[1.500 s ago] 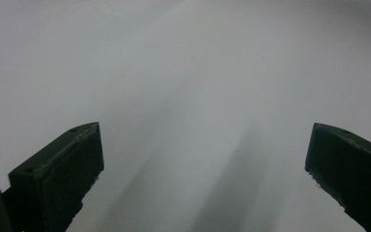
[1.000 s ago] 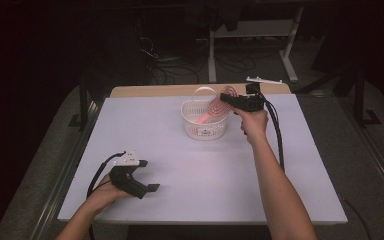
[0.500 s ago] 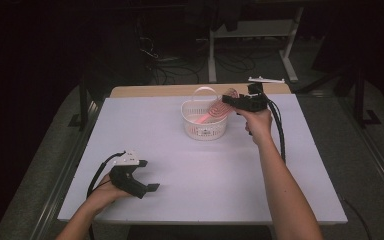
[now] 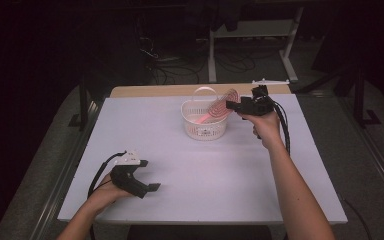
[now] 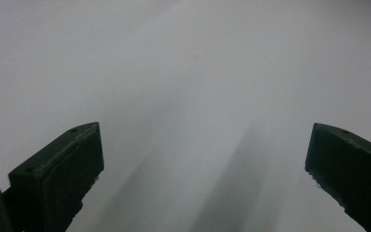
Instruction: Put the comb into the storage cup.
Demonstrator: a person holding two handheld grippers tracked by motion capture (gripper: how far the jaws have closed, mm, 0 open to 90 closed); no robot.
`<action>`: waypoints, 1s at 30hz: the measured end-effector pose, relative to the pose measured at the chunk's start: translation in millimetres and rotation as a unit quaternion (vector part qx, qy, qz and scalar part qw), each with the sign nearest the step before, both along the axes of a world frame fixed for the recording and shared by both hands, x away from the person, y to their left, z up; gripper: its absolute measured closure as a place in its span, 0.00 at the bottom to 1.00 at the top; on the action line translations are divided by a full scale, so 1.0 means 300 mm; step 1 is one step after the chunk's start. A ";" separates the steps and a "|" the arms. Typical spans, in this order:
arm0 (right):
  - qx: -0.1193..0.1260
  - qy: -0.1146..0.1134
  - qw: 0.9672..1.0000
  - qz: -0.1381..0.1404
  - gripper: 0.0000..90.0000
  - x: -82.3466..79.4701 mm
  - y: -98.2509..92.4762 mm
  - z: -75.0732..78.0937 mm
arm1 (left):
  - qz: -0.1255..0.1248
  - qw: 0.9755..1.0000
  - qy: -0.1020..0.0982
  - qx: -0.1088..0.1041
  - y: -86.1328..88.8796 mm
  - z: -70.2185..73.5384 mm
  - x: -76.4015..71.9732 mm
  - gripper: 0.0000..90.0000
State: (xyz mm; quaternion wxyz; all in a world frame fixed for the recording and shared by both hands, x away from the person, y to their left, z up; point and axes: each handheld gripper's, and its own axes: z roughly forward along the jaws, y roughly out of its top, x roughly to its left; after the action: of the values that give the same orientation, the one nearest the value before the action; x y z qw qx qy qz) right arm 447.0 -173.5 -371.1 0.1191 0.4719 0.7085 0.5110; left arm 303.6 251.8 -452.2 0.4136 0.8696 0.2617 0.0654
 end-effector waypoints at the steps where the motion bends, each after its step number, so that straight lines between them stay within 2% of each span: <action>1: -0.001 -0.001 1.000 0.001 0.27 -0.004 -0.003 0.001 | 0.001 1.000 0.001 -0.001 0.001 -0.001 -0.001 0.00; 10: -0.016 -0.015 1.000 0.020 0.20 -0.058 -0.034 0.011 | 0.001 1.000 0.000 -0.003 0.009 0.000 -0.001 0.00; 14: -0.036 -0.024 0.999 0.024 0.18 -0.085 -0.038 0.008 | 0.001 1.000 -0.002 -0.002 0.010 0.001 -0.001 0.00; 30: -0.073 -0.048 0.994 0.059 0.03 -0.204 -0.030 -0.039 | 0.007 1.000 -0.003 -0.007 0.025 0.006 -0.002 0.00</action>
State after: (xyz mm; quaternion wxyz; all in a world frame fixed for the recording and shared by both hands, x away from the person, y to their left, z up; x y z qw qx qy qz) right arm 385.9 -182.4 -382.7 0.1563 0.3942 0.7643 0.4858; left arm 303.0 259.3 -450.5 0.4201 0.8646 0.2667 0.0694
